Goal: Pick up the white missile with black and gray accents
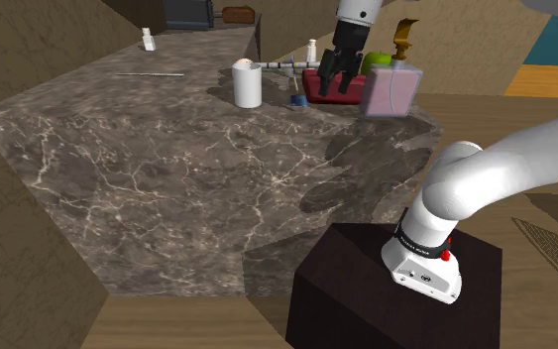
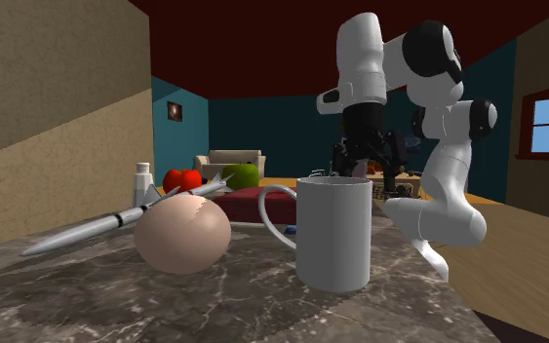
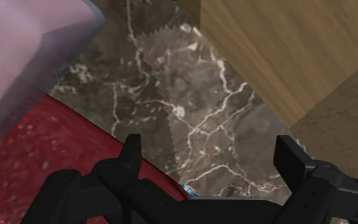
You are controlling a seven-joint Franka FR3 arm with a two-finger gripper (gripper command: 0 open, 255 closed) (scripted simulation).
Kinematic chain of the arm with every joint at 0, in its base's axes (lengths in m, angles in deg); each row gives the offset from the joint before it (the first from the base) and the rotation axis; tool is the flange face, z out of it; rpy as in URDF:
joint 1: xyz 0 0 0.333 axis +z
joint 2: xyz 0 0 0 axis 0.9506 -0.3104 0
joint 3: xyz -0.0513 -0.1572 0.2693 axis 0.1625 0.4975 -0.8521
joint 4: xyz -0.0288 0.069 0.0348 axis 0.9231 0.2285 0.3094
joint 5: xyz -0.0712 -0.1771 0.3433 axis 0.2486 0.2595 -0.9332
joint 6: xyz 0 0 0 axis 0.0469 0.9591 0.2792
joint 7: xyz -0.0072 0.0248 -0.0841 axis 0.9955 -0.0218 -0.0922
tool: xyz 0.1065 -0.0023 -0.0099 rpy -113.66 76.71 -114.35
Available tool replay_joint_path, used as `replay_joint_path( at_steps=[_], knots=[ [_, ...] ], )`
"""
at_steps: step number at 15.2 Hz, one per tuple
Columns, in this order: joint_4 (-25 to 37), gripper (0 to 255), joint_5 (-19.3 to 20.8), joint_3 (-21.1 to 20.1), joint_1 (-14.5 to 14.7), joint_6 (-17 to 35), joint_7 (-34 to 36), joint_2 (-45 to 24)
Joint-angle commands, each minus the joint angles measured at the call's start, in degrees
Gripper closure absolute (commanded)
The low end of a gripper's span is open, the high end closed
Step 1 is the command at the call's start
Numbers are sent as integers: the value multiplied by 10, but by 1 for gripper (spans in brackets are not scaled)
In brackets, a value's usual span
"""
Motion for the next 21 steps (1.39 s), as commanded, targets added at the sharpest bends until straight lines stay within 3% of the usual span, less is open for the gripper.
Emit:
replay_joint_path(
  at_steps=[1,11,21],
  knots=[
    [0,0,0,0,0,0,0,0],
    [130,0,34,44,-22,73,-43,-186],
    [324,0,34,86,-42,92,-83,-381]
  ],
)
